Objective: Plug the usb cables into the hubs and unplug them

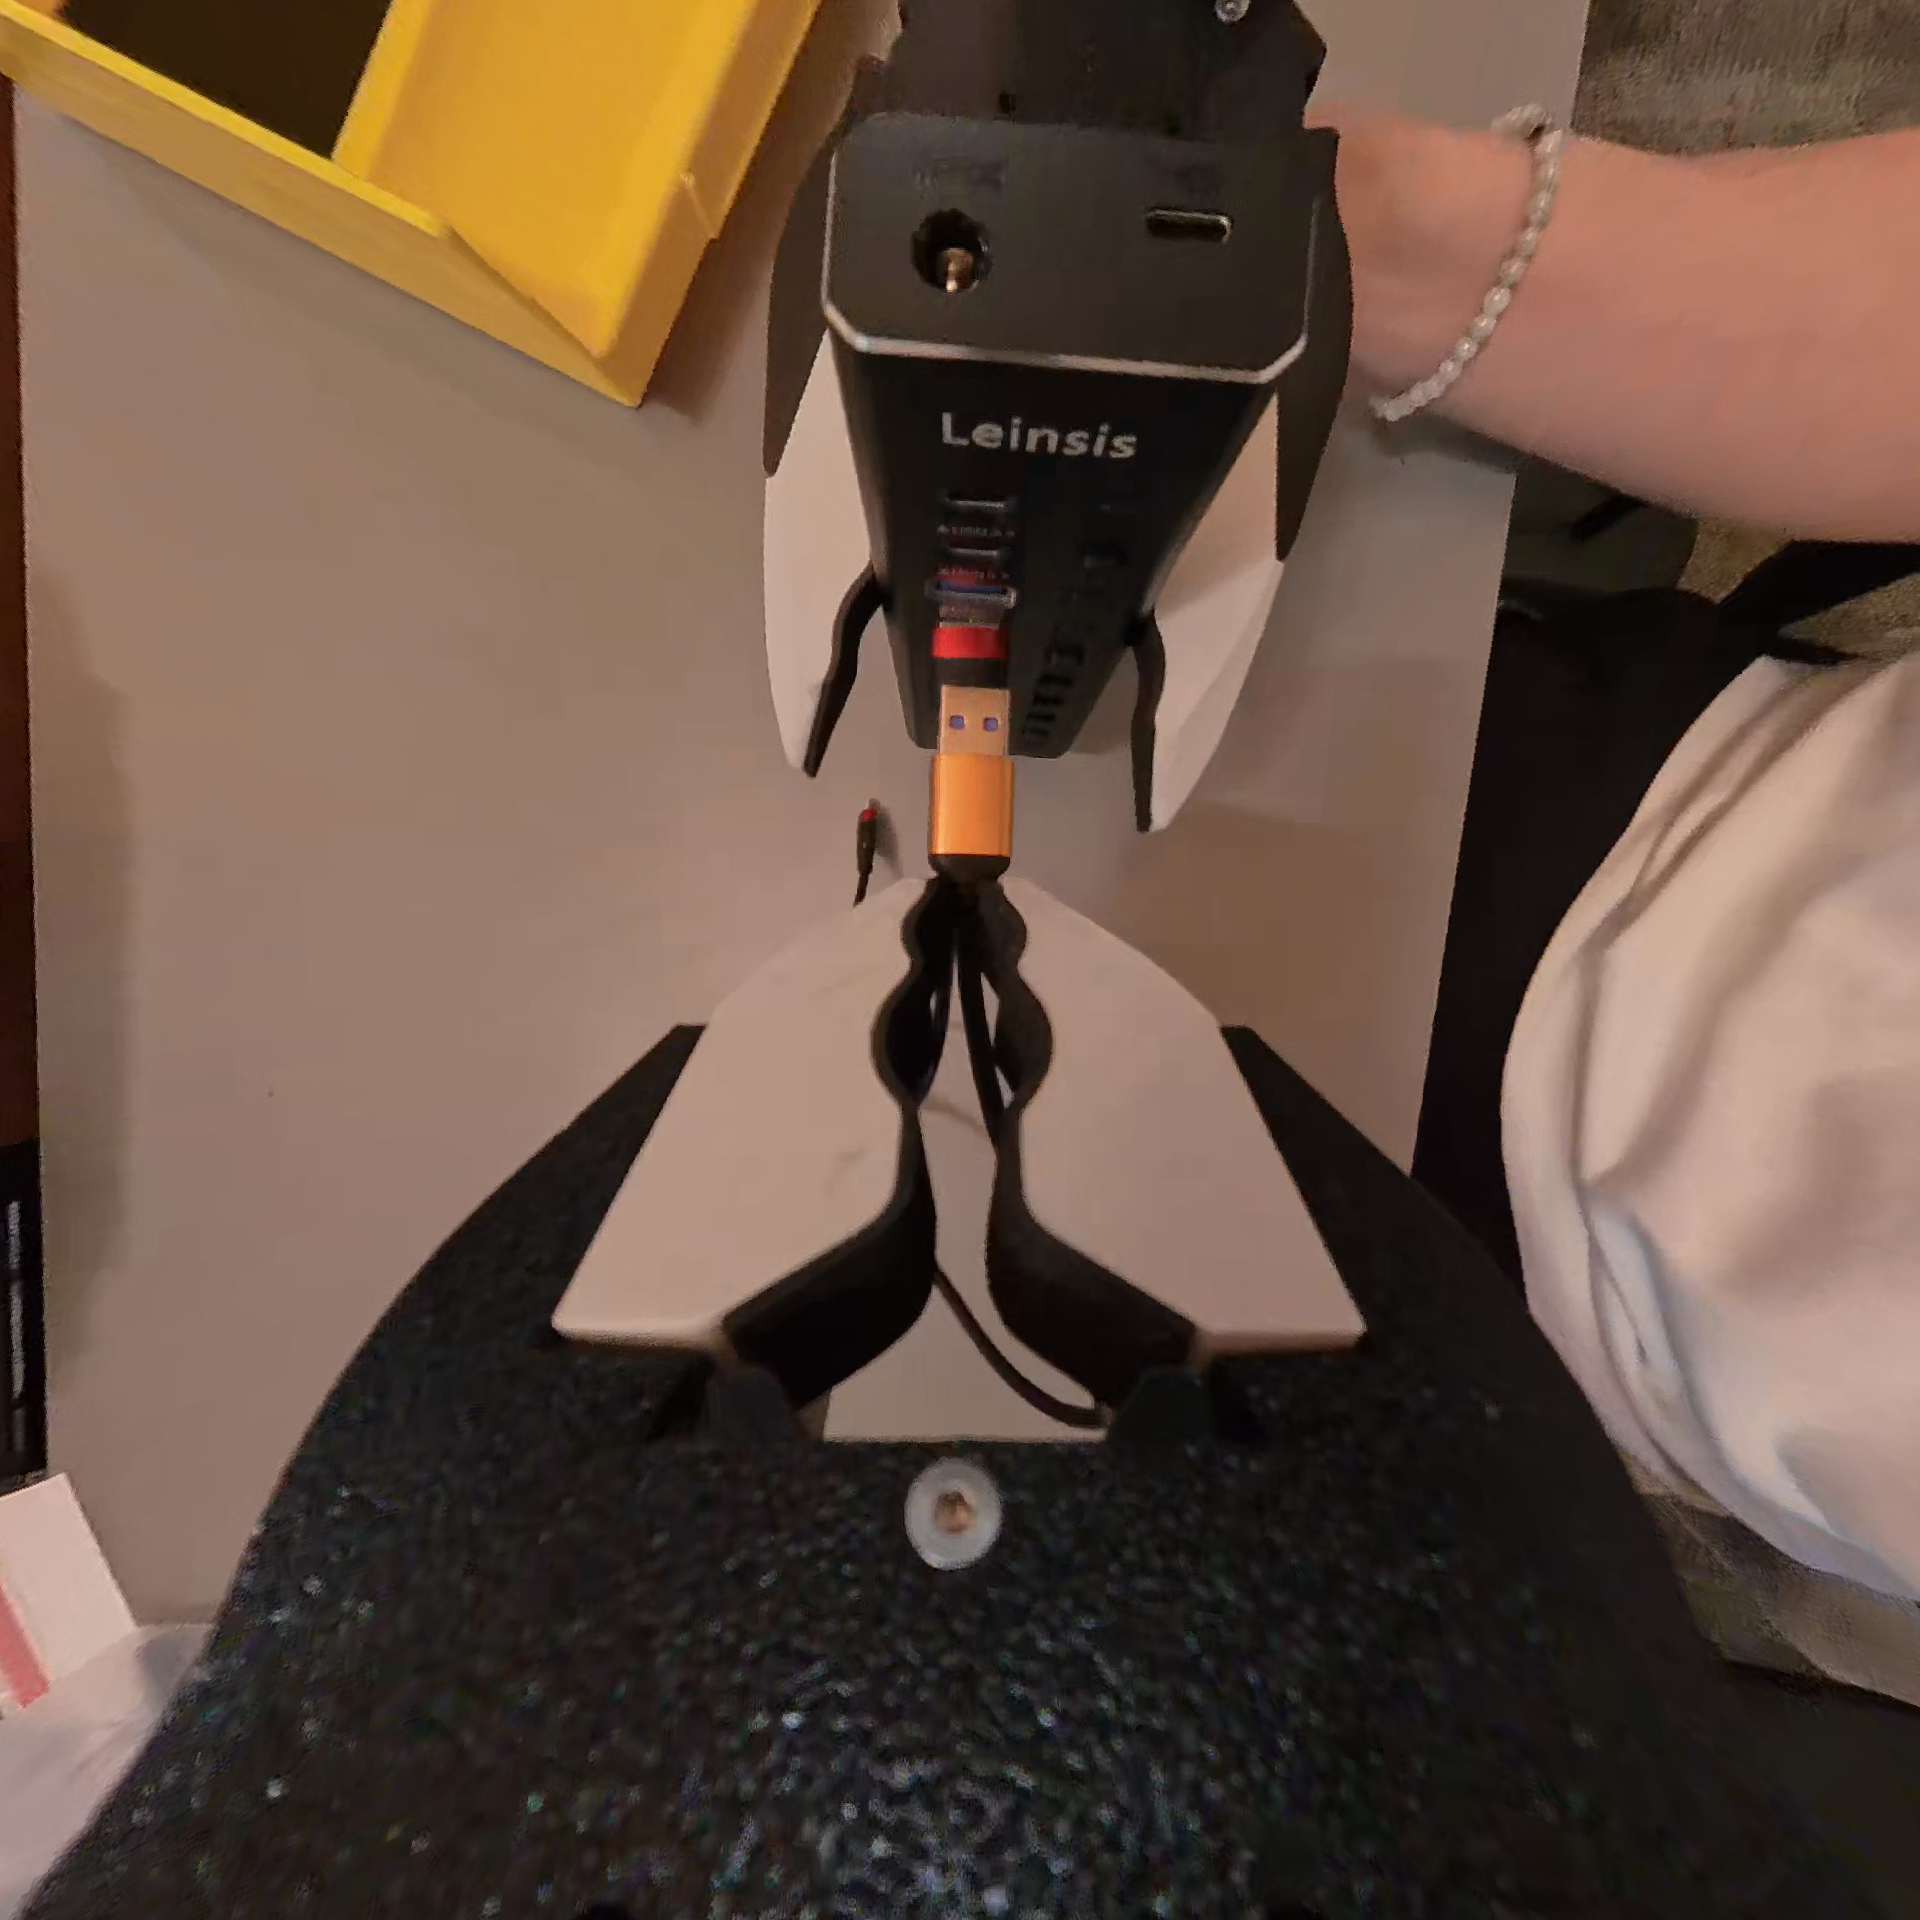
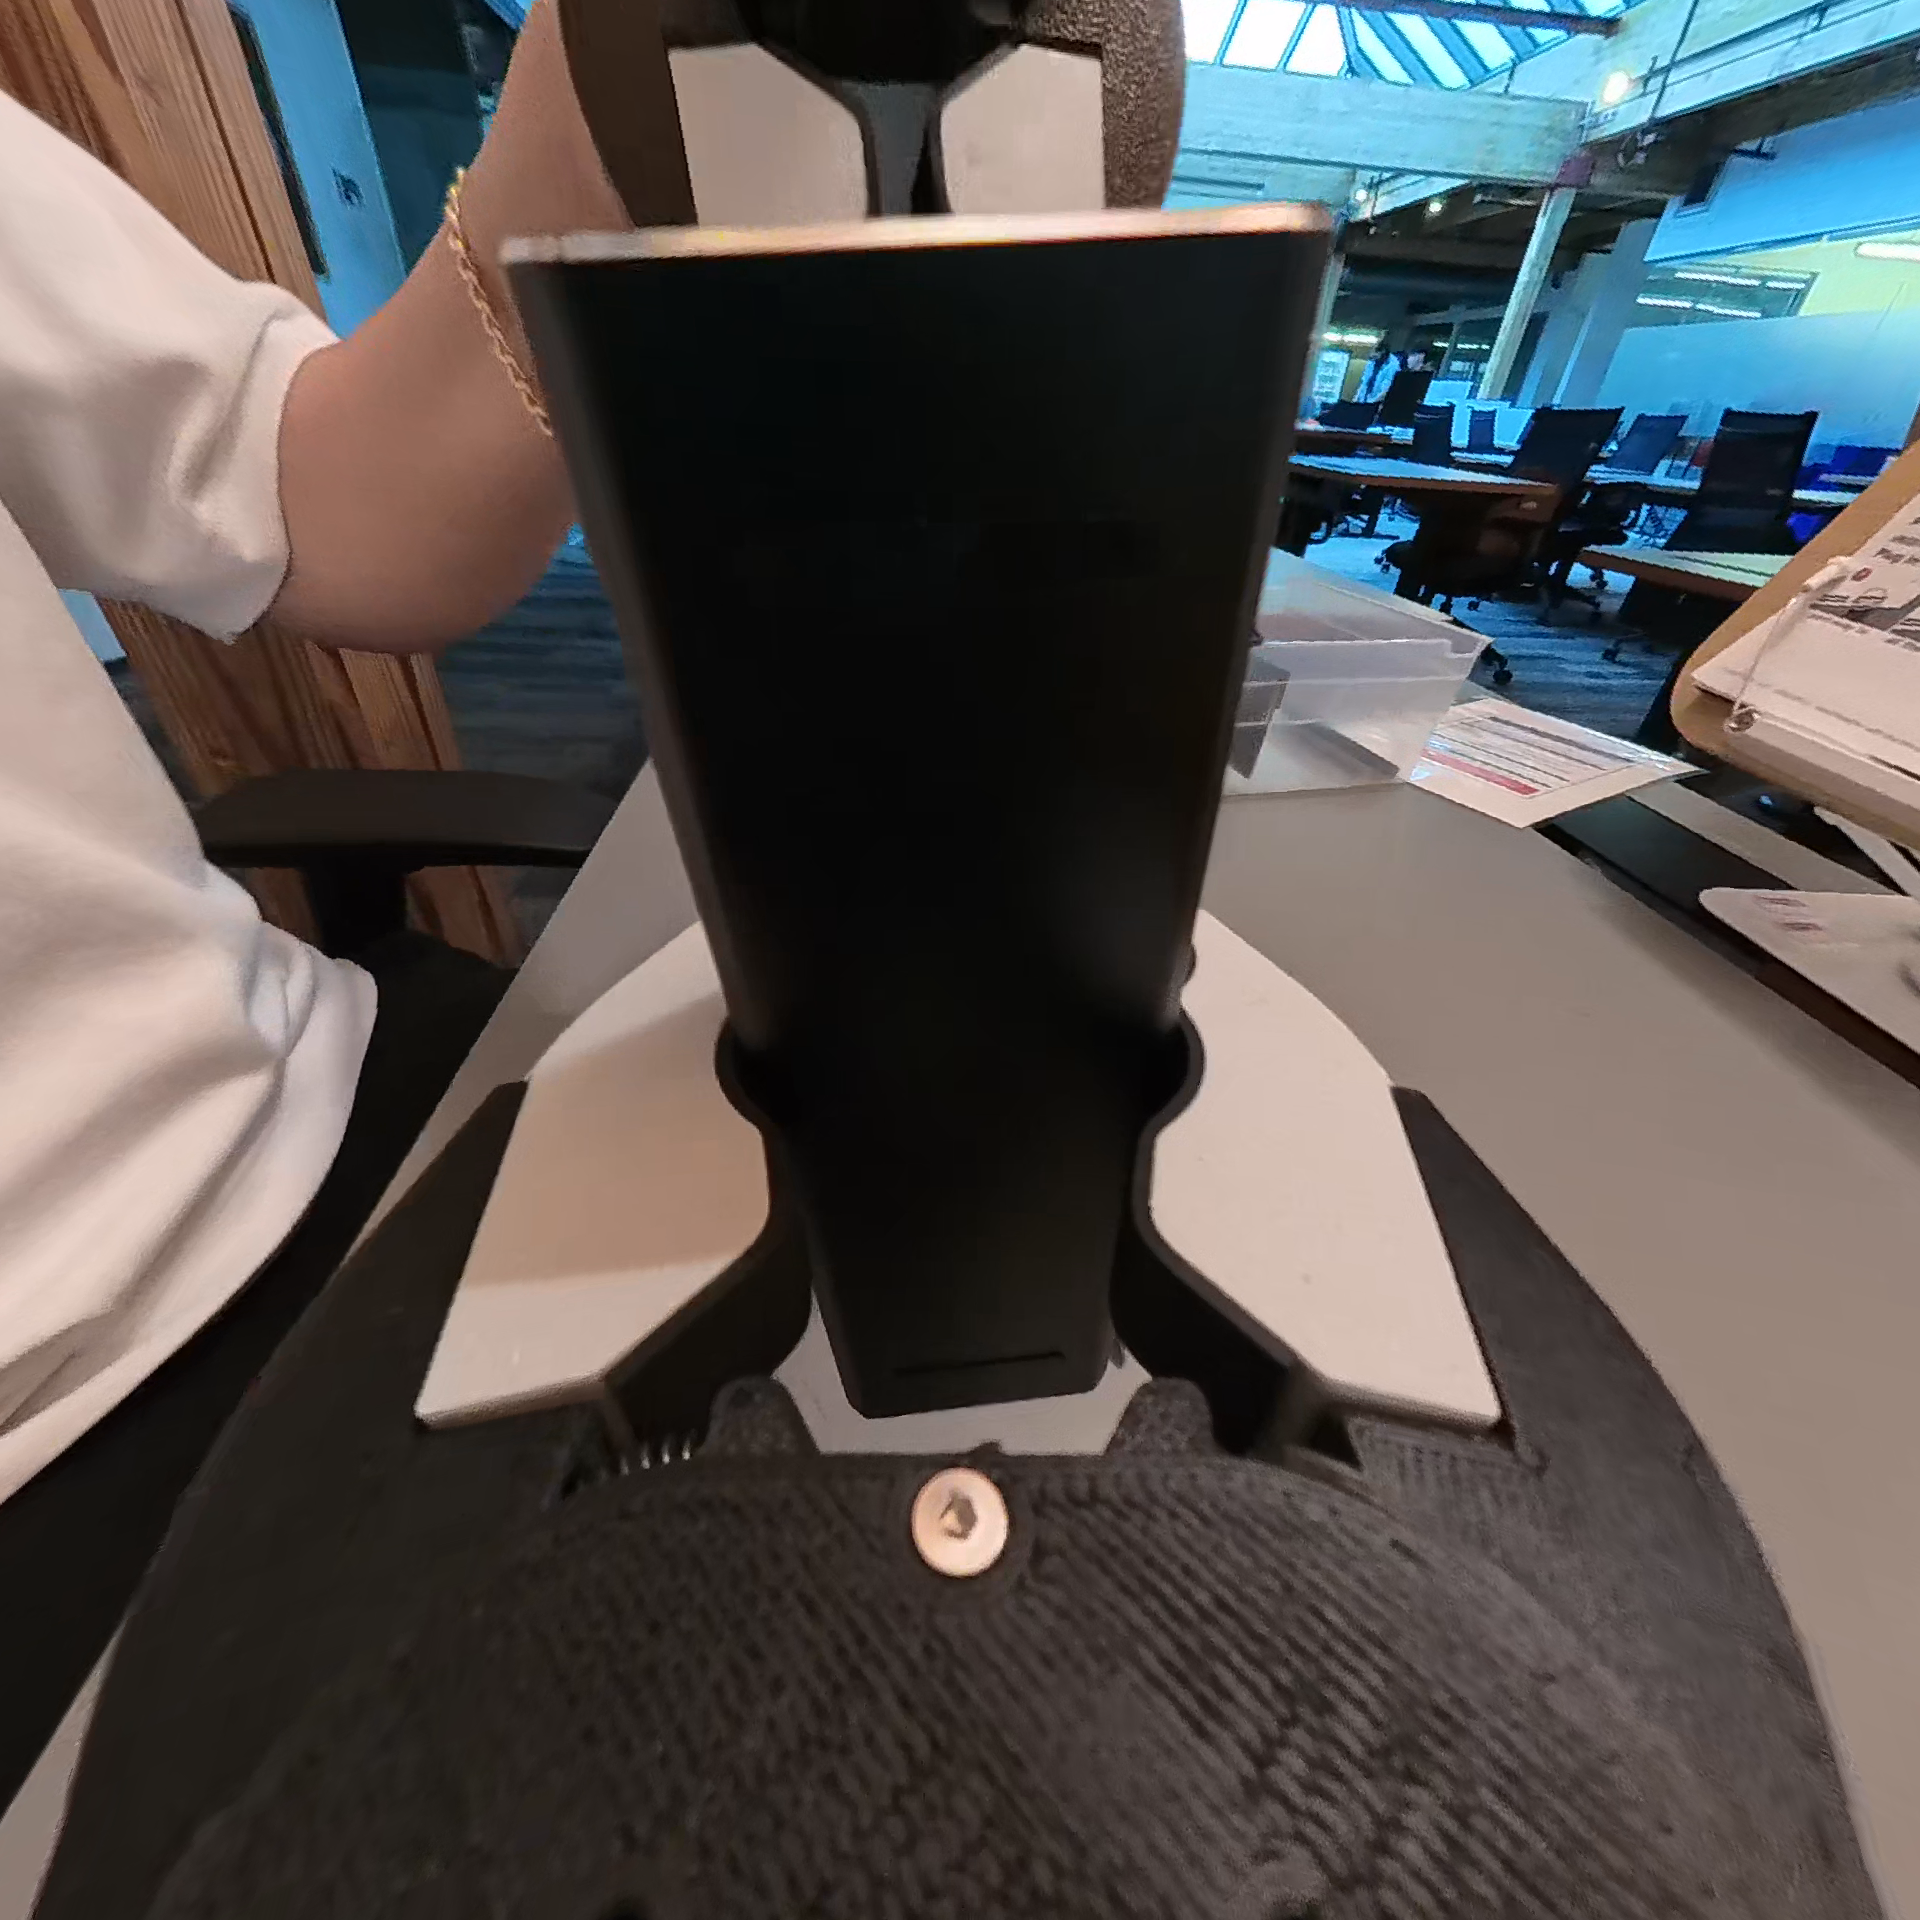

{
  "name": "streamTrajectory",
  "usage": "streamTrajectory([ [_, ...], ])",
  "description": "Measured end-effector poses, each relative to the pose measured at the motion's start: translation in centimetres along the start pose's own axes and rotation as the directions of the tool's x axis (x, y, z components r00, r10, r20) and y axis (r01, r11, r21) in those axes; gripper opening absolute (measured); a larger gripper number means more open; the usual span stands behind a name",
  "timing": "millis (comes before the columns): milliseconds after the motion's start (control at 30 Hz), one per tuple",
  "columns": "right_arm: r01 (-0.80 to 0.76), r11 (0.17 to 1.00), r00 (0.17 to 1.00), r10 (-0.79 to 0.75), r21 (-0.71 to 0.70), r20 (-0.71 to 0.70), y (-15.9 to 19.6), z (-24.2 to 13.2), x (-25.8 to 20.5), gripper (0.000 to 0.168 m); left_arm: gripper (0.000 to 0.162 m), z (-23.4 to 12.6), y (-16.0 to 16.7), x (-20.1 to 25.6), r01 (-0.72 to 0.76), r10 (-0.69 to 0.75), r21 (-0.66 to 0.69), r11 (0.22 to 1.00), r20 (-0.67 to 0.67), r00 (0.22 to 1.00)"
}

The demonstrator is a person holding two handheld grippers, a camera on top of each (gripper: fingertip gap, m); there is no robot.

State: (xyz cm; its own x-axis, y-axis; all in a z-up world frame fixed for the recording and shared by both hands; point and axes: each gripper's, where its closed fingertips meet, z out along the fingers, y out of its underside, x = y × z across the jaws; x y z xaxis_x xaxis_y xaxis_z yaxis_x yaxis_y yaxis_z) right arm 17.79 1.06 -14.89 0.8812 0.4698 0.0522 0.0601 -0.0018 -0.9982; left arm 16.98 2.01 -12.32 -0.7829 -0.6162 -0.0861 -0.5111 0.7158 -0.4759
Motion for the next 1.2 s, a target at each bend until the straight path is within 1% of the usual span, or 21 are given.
streamTrajectory([
  [333,-0.029,1.000,0.999,0.029,-0.002,0.042,0.2,0.9,-0.6,0.073,0.006,0.7,-0.4,-0.1,0.002,-0.002,-0.034,0.999,0.001,1.000],
  [533,-0.051,0.999,0.998,0.051,-0.010,0.035,0.3,0.8,-0.4,0.073,0.006,0.4,-0.7,0.2,-0.021,0.022,-0.054,0.998,0.018,1.000],
  [667,-0.054,0.998,0.998,0.055,-0.023,0.035,0.5,0.8,-0.5,0.073,0.006,0.7,-0.6,-0.3,-0.009,0.011,-0.082,0.997,0.028,1.000],
  [833,-0.045,0.998,0.998,0.047,-0.046,0.029,0.8,0.8,-0.5,0.073,0.005,0.9,-0.7,0.0,-0.042,0.046,-0.099,0.994,0.044,0.998],
  [900,-0.047,0.998,0.998,0.049,-0.050,0.026,0.8,1.0,-0.4,0.073,0.005,0.9,-0.5,-0.1,-0.046,0.053,-0.128,0.991,0.049,0.997],
  [1033,-0.037,0.994,0.999,0.039,-0.100,0.016,1.5,1.3,-0.3,0.073,0.005,1.2,0.2,-0.3,-0.078,0.097,-0.233,0.969,0.070,0.993],
  [1067,-0.036,0.993,0.999,0.037,-0.111,0.013,1.7,1.3,-0.3,0.073,0.005,1.1,0.0,-0.3,-0.080,0.098,-0.230,0.970,0.071,0.993],
  [1200,-0.043,0.993,0.999,0.043,-0.113,0.000,1.7,1.1,0.0,0.073,0.004,0.7,-1.0,-0.3,-0.043,0.048,-0.136,0.990,0.036,0.998],
])
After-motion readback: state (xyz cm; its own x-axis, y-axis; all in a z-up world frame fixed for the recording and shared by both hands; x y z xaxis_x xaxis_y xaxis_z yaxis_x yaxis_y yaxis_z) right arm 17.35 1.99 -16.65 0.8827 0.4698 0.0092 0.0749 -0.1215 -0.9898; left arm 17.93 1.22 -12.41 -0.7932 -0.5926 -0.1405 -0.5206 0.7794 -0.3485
